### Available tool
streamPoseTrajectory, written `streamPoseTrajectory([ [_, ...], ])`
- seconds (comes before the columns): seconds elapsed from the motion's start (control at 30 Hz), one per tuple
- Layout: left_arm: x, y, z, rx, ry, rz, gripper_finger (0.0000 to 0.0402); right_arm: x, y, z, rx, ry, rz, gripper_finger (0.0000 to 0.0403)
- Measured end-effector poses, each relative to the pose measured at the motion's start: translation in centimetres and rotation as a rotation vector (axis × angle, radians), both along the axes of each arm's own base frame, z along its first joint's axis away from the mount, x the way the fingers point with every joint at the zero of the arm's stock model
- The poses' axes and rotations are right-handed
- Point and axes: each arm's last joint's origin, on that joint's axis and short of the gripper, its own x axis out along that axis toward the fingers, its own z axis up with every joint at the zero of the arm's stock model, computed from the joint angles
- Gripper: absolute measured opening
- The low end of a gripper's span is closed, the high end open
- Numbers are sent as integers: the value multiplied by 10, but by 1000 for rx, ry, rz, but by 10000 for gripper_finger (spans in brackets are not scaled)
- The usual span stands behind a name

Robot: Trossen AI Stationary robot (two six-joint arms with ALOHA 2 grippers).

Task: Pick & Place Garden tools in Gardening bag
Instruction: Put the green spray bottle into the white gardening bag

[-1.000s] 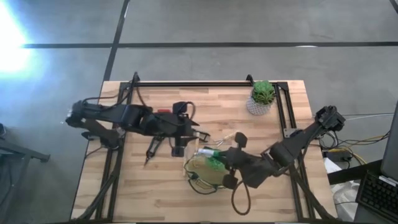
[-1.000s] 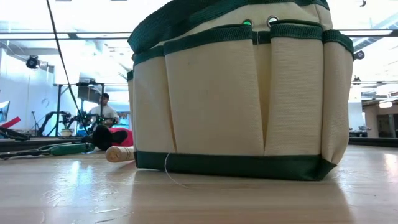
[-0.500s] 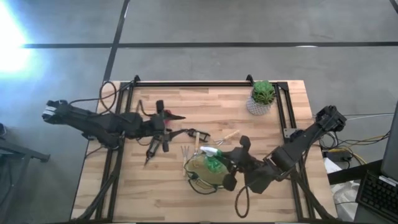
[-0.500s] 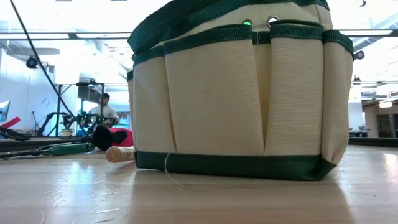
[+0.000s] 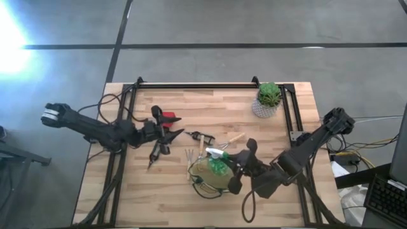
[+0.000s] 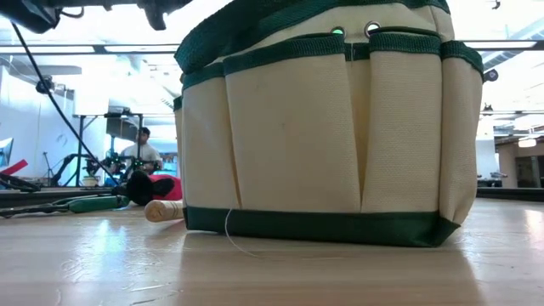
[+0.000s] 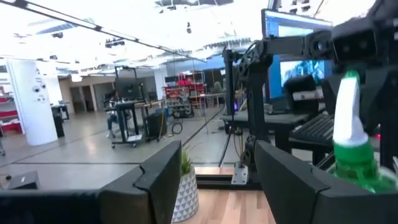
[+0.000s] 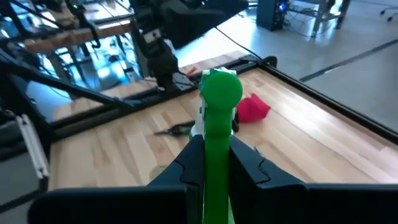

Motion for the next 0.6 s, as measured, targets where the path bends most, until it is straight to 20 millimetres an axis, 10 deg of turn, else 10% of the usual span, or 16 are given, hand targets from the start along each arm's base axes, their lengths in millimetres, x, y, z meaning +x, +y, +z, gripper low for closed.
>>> streamPoseTrajectory([
  [0.6, -1, 0, -9, -8, 22, -7, 204, -22, 29, -28, 18, -180, -101, 29],
])
